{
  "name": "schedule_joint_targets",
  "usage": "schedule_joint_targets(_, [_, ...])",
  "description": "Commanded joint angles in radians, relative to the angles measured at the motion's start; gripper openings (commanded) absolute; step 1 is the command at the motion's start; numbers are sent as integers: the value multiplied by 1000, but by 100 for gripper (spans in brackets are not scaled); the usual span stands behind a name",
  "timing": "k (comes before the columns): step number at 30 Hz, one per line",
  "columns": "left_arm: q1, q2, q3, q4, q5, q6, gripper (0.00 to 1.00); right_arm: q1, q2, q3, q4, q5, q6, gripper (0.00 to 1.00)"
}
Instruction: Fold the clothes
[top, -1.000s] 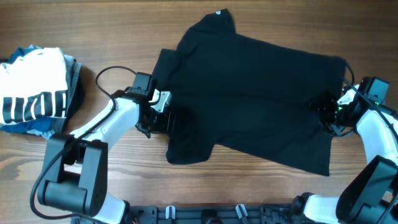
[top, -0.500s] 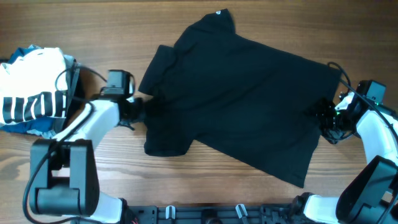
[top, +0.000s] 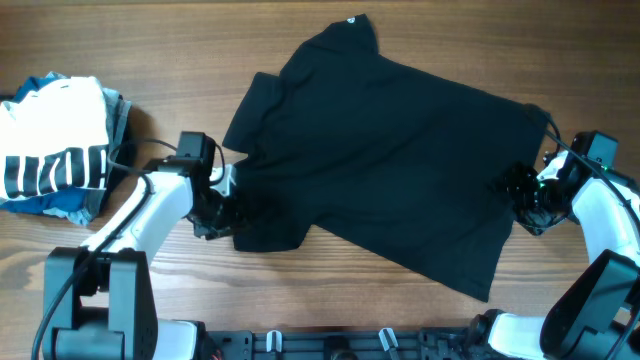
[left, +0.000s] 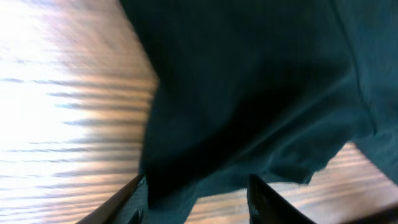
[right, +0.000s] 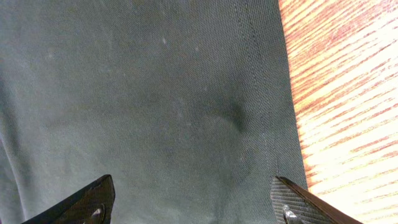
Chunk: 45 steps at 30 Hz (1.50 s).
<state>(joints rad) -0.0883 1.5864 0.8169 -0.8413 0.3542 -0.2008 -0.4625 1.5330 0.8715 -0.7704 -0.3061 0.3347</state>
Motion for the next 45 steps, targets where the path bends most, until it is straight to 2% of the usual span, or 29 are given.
schedule_joint_targets(1, [-30, 0, -18, -7, 46, 15, 11, 5, -18, -10, -3, 1, 3, 81])
schedule_joint_targets(2, [-29, -1, -18, -19, 46, 19, 4, 5, -18, -10, -2, 6, 9, 81])
schedule_joint_targets(5, [-2, -1, -17, -74, 21, 37, 4, 5, -18, -10, 30, 9, 5, 82])
schedule_joint_targets(7, [55, -5, -16, -136, -16, 37, 4, 5, -18, -10, 109, 9, 4, 86])
schedule_joint_targets(9, [117, -12, -16, -181, -39, 37, 4, 5, -18, -10, 216, -34, -27, 86])
schedule_joint_targets(15, [276, -64, -16, -172, -3, 36, 4, 5, -10, -10, 541, -95, -17, 76])
schedule_joint_targets(20, [312, -99, -16, -169, -3, 26, 4, 6, 135, -10, 676, -82, -18, 77])
schedule_joint_targets(24, [337, -114, -16, -142, -5, -13, 4, 3, 267, 1, 781, 38, -21, 79])
schedule_joint_targets(28, [338, -115, -10, -127, 21, -12, 14, 4, 356, 45, 846, 48, -17, 78])
schedule_joint_targets(32, [338, -115, -5, -112, 24, -13, 20, 3, 421, 57, 877, 177, -18, 77])
schedule_joint_targets(34, [338, -115, -5, -97, 31, -13, 21, 1, 441, 57, 884, 159, -19, 70])
schedule_joint_targets(38, [337, -115, -5, -69, 50, -13, 21, 10, 470, 57, 934, -38, -20, 58])
schedule_joint_targets(40, [337, -115, -5, -64, 50, -13, 21, 26, 476, 57, 956, -62, -18, 47])
schedule_joint_targets(41, [337, -115, -5, -64, 50, -13, 21, 34, 476, 57, 971, -61, -18, 46])
schedule_joint_targets(43, [337, -115, -5, -64, 50, -13, 20, 39, 476, 57, 1014, -61, -13, 27])
schedule_joint_targets(45, [337, -115, -5, -64, 67, -13, 20, 37, 476, 57, 1084, 15, 102, 7])
